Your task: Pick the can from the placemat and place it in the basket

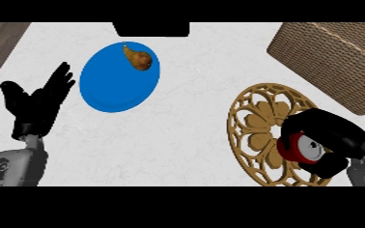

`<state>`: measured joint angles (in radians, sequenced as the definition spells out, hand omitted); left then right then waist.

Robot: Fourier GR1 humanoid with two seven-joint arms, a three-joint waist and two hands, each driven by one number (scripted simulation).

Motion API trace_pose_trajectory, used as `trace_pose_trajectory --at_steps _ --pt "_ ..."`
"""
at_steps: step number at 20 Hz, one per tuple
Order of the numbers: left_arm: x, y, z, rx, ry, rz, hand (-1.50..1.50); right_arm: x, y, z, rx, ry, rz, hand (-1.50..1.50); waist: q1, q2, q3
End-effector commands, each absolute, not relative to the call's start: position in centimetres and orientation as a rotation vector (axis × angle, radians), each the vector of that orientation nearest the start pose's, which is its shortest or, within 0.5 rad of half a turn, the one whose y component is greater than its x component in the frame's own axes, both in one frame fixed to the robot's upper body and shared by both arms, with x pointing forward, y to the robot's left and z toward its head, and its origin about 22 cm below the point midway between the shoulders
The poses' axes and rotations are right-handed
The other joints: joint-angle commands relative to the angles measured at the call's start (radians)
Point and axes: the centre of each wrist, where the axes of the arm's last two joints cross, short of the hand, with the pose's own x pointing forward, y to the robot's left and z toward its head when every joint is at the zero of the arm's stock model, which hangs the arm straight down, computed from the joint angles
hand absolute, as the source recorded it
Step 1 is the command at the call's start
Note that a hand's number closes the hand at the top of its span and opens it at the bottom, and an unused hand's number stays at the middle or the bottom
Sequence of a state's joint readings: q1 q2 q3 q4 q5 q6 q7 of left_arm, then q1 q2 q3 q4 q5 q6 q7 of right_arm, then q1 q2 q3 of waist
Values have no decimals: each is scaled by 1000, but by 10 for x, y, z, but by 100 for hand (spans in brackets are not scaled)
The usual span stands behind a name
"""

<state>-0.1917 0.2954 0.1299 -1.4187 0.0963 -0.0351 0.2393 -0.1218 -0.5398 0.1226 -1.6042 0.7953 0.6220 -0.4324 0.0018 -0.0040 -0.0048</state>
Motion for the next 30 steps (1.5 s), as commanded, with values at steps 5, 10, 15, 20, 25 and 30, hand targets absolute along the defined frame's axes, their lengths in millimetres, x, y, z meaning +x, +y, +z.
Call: trace_pose_trajectory --at_steps 5,10,15,20,25,30 --pt "298 308 44 181 -1387 -79 0 288 -240 47 -351 -1268 1402 150 9 8 3" --pt "294 310 41 178 -1383 -96 0 299 -213 38 -624 -1143 980 150 30 17 1" --pt "303 296 41 146 -1401 -122 0 323 -171 59 -673 -1192 666 150 74 26 7" --pt "312 287 47 133 -1405 -145 0 330 -127 102 -672 -1492 357 150 82 18 8" --pt "304 300 43 155 -1400 -132 0 345 -67 155 -868 -1599 230 150 66 8 3" --pt "300 291 46 137 -1396 -80 0 361 -37 185 -993 -1521 156 150 35 3 4"
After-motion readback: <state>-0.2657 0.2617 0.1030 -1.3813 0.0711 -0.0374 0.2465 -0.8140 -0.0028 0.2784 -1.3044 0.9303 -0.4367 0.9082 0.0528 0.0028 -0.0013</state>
